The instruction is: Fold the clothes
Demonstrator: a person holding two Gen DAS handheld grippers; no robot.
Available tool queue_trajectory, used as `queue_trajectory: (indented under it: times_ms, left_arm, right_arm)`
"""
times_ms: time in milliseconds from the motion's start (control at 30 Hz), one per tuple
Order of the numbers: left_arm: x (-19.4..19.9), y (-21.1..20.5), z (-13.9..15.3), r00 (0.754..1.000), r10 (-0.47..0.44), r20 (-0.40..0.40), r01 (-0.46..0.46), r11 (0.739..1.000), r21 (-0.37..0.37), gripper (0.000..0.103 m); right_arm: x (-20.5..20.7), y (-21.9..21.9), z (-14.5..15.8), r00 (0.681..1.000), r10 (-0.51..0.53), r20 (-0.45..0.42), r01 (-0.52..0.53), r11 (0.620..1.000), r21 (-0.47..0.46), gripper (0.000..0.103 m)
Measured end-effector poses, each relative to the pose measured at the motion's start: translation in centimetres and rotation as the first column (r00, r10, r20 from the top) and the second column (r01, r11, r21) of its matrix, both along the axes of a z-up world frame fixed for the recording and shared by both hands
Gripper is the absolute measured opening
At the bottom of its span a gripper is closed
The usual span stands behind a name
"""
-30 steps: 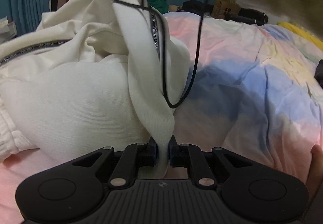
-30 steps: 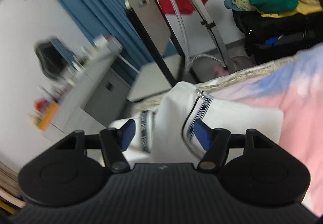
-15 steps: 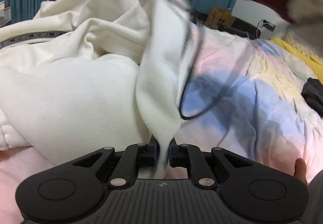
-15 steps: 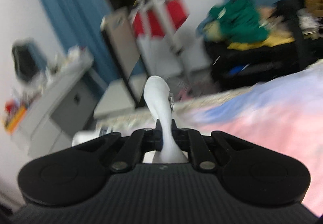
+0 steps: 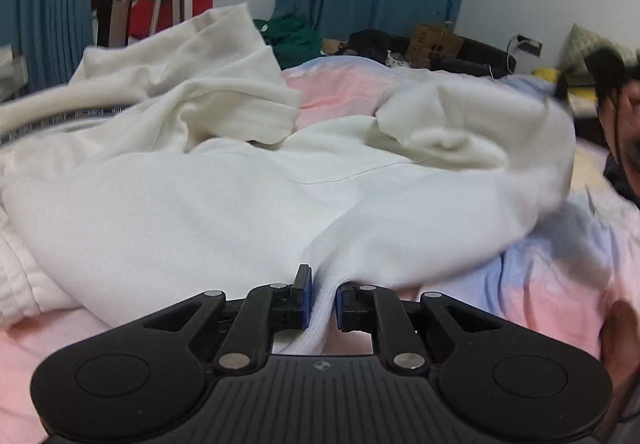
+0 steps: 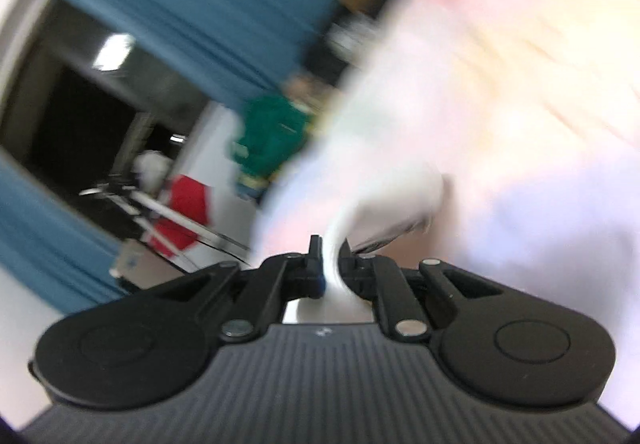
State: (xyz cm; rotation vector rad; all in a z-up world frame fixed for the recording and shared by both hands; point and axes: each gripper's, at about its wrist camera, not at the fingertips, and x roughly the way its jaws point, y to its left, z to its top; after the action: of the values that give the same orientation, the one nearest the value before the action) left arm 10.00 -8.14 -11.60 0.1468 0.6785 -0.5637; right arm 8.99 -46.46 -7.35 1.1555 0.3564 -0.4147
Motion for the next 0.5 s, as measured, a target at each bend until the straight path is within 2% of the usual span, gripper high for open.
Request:
queue_trajectory:
  times_ms: [33, 100, 300, 433, 500]
  left_arm:
    - [-0.1, 0.0, -0.1, 1.0, 0.002, -0.001, -0.002, 1.0, 0.005, 0.013]
    - [-0.1, 0.3, -0.3, 1.0, 0.006, -0.004, -0.006, 1.0, 0.014, 0.014]
    - [-0.3, -0.1, -0.4, 1.0, -0.01, 0.029, 0.009, 0.998, 0.059, 0.017]
    - [-0.4, -0.1, -0.4, 0.999, -0.002, 0.04, 0.0, 0.999, 0.052, 0.018]
    - [-0.5, 0.0, -0.5, 0.999, 0.004, 0.037, -0.006, 0.999, 0.047, 0.018]
  right_arm:
    - [-1.1, -0.4, -1.4, 1.0, -0.013, 0.0, 0.013, 0.998, 0.062, 0.009]
    - [-2.9, -0.6, -3.1, 0.999, -0.044, 0.016, 0.041, 0.992, 0.123, 0.009]
    - [-3.2, -0.6, -5.1, 0.998, -0.027, -0.058, 0.034, 0.993, 0.109, 0.01]
    - [-3.2, 0.0, -6.0, 0.999, -0.003, -0.034, 0.009, 0.986, 0.168, 0.01]
    - [-3.2, 0.4, -5.9, 1.0, -0.023, -0.017, 0.026, 0.983, 0.182, 0.01]
